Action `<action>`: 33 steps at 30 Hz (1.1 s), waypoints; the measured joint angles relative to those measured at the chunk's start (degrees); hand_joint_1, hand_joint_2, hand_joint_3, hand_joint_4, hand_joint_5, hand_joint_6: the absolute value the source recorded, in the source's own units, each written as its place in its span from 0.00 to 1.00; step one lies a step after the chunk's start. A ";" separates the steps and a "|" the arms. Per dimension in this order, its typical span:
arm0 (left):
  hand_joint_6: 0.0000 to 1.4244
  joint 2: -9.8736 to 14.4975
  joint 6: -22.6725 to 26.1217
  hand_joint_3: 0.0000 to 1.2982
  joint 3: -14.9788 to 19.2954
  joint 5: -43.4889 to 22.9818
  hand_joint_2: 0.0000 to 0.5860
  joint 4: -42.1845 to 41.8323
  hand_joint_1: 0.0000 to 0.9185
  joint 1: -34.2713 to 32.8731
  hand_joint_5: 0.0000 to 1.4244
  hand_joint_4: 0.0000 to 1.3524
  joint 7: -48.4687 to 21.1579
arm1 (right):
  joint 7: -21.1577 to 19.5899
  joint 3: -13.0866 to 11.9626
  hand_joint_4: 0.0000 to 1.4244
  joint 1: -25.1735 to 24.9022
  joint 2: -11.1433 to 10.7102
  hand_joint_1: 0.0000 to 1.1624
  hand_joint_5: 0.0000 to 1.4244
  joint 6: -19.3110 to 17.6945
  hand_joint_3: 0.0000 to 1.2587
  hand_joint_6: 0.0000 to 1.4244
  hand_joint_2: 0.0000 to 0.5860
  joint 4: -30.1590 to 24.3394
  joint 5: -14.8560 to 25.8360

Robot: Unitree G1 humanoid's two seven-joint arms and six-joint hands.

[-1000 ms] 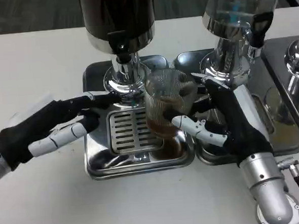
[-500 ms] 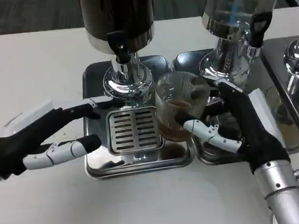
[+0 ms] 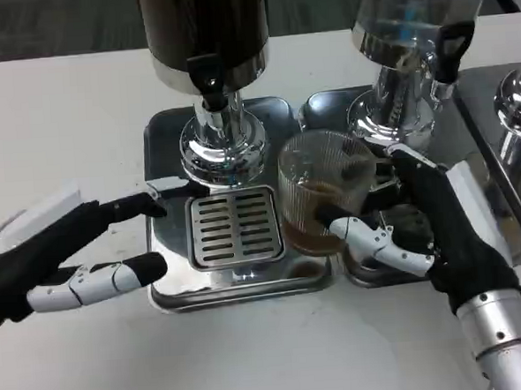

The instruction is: Grasp the cup under the faucet to collect the drink, then remove the cup.

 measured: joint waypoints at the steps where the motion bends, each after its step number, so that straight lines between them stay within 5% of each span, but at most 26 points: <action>1: 0.17 0.06 0.01 0.14 0.11 -0.59 0.28 -0.30 0.00 0.33 0.07 0.07 0.00 | 0.00 -0.04 0.42 0.25 0.02 0.53 0.44 0.00 0.37 0.36 0.47 -0.16 0.00; 33: 0.17 4.35 -0.55 0.14 1.79 -5.40 0.27 -8.45 0.00 7.55 0.07 0.06 -0.63 | 1.41 -1.42 0.42 9.61 0.35 0.56 0.46 1.28 0.38 0.36 0.45 -11.98 0.10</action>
